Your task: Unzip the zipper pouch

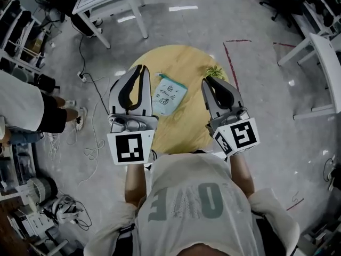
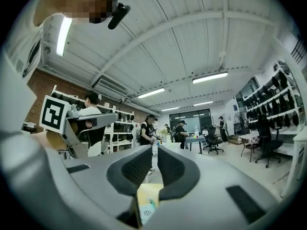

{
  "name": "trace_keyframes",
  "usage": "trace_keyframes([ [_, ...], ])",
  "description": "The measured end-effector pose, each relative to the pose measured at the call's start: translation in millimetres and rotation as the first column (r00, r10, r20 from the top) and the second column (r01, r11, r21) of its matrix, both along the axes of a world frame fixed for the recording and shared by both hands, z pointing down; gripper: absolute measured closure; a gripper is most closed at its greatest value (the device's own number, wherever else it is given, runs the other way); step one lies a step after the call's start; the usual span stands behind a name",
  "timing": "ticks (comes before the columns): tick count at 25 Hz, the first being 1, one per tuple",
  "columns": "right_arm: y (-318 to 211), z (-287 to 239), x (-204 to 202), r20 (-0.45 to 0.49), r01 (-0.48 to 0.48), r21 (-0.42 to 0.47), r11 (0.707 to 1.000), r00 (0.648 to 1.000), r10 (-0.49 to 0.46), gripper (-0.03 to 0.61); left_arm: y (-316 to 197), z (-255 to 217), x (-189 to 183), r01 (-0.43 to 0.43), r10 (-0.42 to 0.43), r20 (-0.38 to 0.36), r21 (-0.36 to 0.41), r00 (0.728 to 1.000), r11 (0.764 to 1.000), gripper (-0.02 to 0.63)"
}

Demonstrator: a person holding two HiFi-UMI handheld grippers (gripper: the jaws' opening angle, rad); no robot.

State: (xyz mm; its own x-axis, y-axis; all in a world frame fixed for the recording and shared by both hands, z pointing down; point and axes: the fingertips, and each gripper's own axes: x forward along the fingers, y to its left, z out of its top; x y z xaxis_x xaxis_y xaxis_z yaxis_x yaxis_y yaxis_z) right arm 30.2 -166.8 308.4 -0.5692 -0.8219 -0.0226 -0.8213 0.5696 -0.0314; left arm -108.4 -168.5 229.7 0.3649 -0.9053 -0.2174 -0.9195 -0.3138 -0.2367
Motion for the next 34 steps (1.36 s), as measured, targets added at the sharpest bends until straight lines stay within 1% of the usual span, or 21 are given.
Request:
trace_keyframes([
  [2,-2,-2,-4,-0.009,-0.014,0.010,1.000,1.000,0.014,0.532,6,3,-9,0.025,-0.025,-0.032,0.001,0.999,1.000,0.578],
  [4,-4,-2,-6,-0.011,-0.030,0.011,0.999,0.999,0.030,0.540,11,11,-17,0.047,-0.047,-0.047,-0.009,0.998,0.999,0.581],
  [9,-5,7,-6,0.002,-0.051,-0.017,0.999,0.999,0.051,0.549,18,33,-29,0.087,-0.090,-0.044,-0.060,0.995,0.994,0.584],
  [13,-5,11,-6,-0.001,-0.049,-0.026,0.998,0.999,0.049,0.549,18,45,-35,0.112,-0.118,-0.048,-0.102,0.992,0.988,0.584],
  [18,-4,13,-5,0.007,-0.048,-0.031,0.998,0.999,0.049,0.549,16,46,-32,0.111,-0.114,-0.032,-0.100,0.993,0.989,0.584],
  [23,-4,11,-6,-0.005,-0.045,-0.022,0.999,0.999,0.045,0.549,12,48,-34,0.112,-0.116,-0.032,-0.108,0.993,0.988,0.584],
  [30,-7,14,1,0.003,-0.073,-0.038,0.997,0.997,0.073,0.549,8,53,-34,0.109,-0.115,-0.039,-0.126,0.993,0.986,0.584],
  [34,-8,15,-1,-0.004,-0.067,-0.036,0.997,0.998,0.067,0.549,7,58,-37,0.113,-0.116,-0.022,-0.133,0.993,0.985,0.584],
])
